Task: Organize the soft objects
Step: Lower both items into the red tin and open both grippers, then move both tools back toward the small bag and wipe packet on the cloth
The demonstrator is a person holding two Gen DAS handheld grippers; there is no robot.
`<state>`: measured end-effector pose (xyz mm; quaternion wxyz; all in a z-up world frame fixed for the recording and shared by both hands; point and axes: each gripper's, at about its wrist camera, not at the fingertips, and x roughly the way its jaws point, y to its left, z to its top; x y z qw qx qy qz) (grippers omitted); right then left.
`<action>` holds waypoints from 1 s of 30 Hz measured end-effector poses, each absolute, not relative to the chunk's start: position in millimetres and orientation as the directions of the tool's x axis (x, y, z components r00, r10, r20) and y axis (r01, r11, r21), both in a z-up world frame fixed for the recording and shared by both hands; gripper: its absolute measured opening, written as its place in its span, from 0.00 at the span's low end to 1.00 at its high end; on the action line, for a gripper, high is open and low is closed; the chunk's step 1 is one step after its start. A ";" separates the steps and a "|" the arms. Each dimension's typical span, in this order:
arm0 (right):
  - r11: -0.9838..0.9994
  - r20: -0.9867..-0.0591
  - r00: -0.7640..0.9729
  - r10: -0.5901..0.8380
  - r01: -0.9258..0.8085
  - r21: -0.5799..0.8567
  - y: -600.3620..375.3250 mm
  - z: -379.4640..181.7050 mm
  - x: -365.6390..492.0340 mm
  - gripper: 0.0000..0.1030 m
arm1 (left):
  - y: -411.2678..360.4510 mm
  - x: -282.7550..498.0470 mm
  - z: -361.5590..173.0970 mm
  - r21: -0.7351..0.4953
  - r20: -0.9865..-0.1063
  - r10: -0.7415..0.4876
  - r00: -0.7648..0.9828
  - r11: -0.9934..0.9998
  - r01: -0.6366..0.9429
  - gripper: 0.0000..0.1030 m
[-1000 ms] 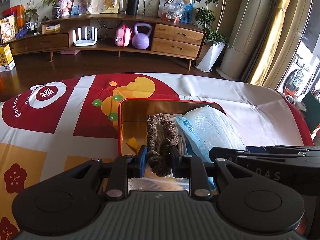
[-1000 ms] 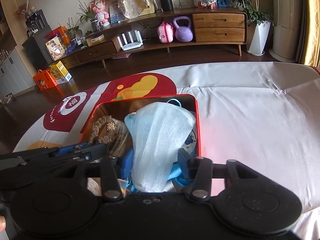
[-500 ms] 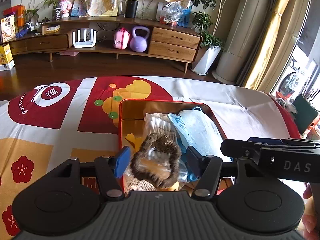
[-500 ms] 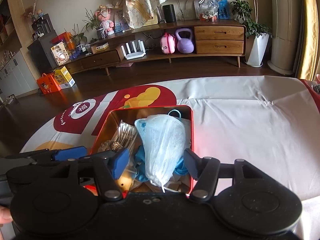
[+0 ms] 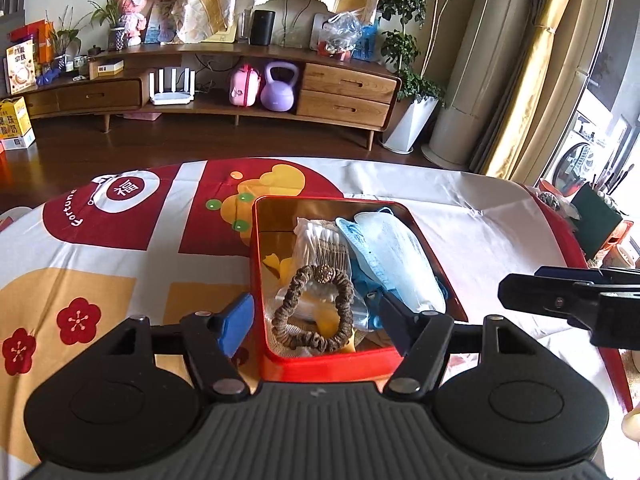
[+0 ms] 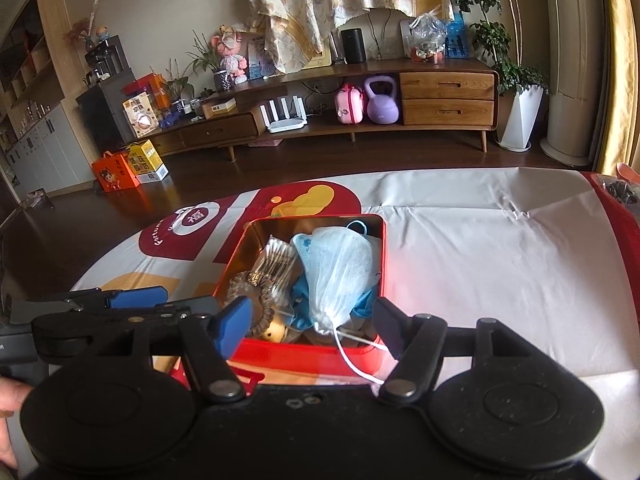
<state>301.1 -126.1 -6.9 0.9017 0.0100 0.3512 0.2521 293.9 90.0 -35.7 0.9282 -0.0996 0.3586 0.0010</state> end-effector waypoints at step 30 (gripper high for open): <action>0.862 -0.631 0.630 0.452 -0.491 0.127 -152.3 -23.2 189.9 0.97 | 51.6 185.3 -25.1 -0.185 -0.655 -0.132 0.744 0.983 0.011 0.81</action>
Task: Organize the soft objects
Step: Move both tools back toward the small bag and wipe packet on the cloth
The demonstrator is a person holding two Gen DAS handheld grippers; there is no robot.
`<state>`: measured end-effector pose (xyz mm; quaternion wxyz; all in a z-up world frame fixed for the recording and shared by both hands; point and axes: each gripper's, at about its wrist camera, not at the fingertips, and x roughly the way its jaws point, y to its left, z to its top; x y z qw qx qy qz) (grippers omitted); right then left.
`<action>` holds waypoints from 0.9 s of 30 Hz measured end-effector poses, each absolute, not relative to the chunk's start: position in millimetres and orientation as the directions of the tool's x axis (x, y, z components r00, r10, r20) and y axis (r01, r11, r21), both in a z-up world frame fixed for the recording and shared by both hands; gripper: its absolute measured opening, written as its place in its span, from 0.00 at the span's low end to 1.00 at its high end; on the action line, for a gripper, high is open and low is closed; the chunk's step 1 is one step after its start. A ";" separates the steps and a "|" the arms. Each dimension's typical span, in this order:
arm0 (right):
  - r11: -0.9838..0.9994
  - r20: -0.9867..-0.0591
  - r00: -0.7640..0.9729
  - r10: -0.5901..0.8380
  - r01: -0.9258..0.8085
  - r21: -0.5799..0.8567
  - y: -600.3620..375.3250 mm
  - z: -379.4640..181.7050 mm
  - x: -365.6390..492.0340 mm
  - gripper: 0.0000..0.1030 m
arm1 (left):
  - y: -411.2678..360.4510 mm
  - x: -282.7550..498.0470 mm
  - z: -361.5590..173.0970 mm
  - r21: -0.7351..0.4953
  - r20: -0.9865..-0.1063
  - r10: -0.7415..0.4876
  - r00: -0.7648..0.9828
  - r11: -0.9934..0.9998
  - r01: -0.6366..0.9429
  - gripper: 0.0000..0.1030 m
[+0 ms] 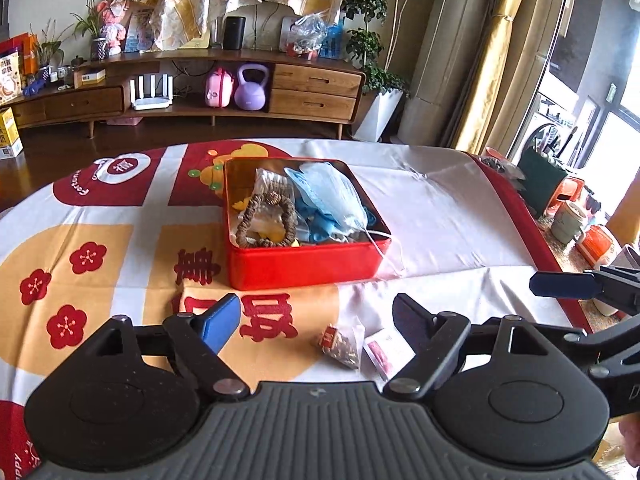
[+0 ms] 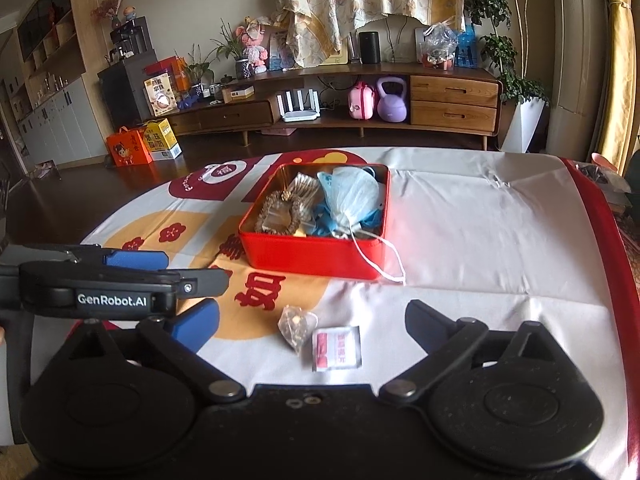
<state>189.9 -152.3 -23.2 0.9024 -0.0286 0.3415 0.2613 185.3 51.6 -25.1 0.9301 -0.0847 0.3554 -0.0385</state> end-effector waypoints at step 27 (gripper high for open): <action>0.839 -0.715 0.570 0.405 -0.543 0.043 -144.8 -110.5 194.5 0.93 | 32.7 202.0 -106.4 -0.199 -0.752 -0.149 0.643 0.980 -0.007 1.00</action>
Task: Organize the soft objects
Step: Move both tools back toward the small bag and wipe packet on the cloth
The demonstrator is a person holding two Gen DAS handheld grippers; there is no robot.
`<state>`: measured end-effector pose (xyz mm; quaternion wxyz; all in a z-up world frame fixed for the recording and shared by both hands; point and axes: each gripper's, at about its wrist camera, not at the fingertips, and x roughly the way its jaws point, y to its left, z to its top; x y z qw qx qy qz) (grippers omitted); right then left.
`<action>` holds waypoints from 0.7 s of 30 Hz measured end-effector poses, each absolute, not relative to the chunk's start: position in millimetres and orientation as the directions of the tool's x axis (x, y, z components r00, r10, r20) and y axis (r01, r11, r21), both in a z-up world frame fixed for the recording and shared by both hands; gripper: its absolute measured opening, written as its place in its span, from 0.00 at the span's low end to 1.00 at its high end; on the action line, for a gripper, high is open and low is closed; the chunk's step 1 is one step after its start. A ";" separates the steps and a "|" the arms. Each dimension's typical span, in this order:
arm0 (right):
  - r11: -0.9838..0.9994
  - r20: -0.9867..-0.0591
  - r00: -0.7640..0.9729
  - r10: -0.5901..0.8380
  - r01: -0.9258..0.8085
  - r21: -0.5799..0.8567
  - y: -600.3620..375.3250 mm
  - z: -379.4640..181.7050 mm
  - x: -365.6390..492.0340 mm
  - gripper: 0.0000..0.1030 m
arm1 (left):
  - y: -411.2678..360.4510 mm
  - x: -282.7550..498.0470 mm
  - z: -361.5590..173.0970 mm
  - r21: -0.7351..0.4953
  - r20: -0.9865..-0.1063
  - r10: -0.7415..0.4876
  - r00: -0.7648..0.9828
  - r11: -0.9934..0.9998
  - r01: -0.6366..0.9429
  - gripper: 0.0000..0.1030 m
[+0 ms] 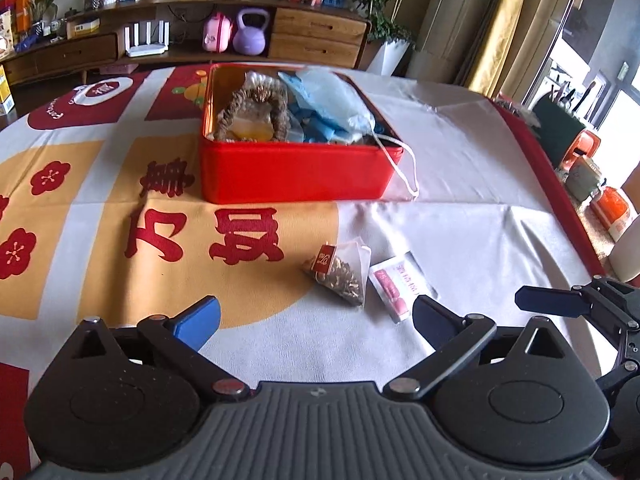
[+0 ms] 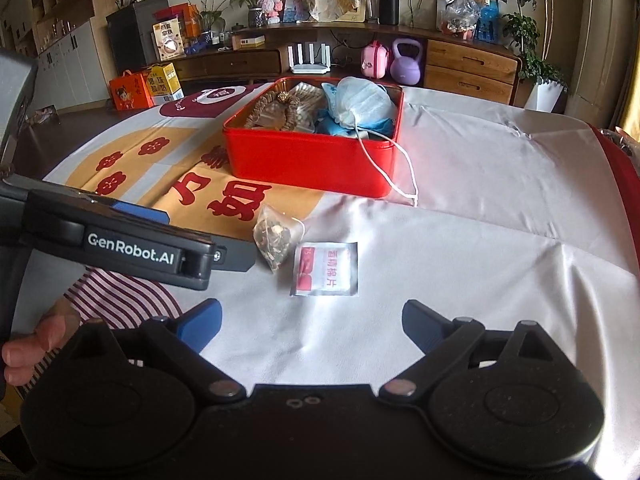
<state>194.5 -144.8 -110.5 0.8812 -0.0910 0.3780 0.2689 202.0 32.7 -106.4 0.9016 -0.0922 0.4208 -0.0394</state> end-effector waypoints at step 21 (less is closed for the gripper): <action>0.829 -0.740 0.562 0.369 -0.560 -0.011 -125.5 -137.2 231.0 0.63 | 19.2 241.0 -141.0 -0.115 -0.751 -0.092 0.654 0.993 0.008 0.99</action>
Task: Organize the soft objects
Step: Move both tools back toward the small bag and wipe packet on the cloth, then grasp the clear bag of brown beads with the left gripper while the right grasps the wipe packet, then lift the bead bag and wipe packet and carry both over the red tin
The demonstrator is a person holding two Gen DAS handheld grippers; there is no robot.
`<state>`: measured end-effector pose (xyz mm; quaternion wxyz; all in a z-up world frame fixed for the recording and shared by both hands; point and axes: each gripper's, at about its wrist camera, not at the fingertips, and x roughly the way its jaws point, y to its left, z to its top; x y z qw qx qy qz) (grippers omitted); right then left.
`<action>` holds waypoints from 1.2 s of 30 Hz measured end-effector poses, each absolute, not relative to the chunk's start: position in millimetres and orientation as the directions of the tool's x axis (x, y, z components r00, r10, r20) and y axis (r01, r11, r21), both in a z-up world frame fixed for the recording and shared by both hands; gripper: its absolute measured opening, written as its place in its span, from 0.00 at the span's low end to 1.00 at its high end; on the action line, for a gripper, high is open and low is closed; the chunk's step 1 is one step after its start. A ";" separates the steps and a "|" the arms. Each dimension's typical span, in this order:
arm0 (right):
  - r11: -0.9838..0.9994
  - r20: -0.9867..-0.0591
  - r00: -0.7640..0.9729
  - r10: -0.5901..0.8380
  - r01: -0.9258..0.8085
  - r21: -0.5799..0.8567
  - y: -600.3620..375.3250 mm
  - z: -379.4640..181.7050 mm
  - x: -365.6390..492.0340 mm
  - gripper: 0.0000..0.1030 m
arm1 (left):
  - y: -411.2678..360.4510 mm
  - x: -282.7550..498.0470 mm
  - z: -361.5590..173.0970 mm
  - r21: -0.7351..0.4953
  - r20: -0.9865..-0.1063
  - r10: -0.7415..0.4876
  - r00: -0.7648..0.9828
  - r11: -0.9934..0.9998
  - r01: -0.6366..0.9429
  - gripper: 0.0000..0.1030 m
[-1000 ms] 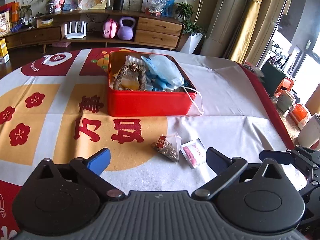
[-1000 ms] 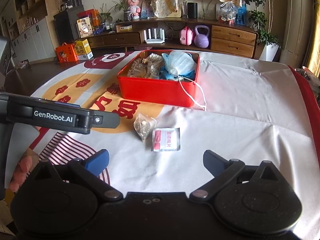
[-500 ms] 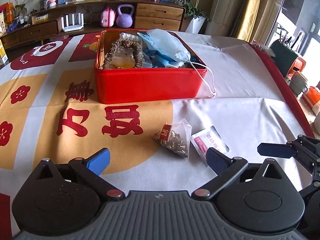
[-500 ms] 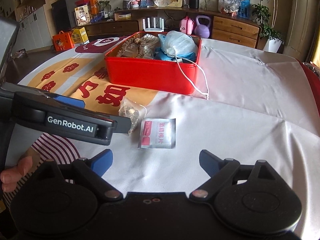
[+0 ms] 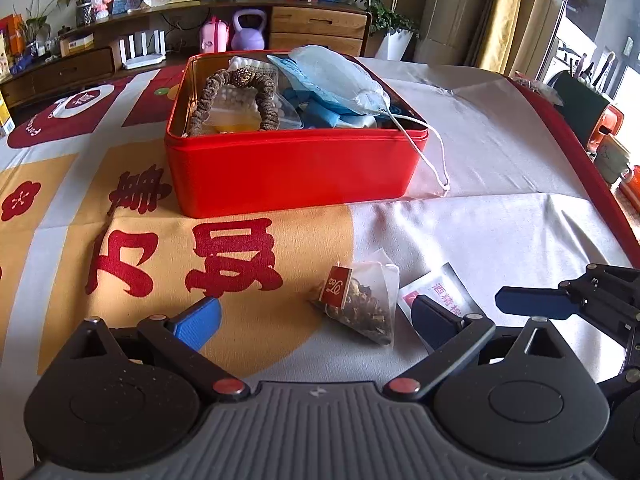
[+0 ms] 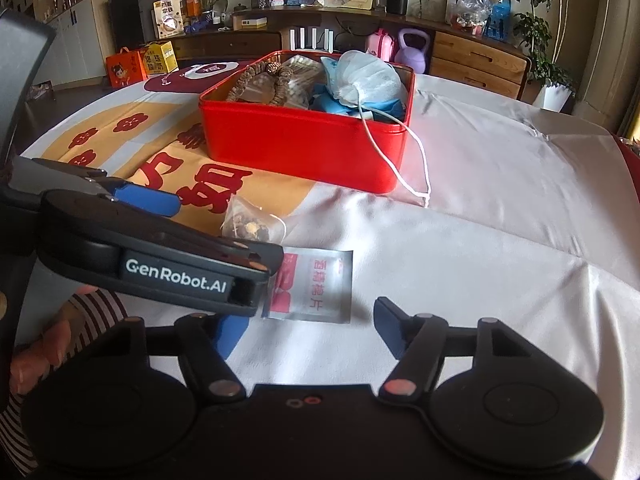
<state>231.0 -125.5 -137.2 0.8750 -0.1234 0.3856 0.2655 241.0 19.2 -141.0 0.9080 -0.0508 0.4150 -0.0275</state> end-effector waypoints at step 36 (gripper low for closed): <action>0.851 -0.712 0.592 0.378 -0.524 0.016 -136.1 -121.9 225.1 0.46 | 19.4 235.5 -128.8 -0.078 -0.729 -0.082 0.680 0.996 0.037 0.20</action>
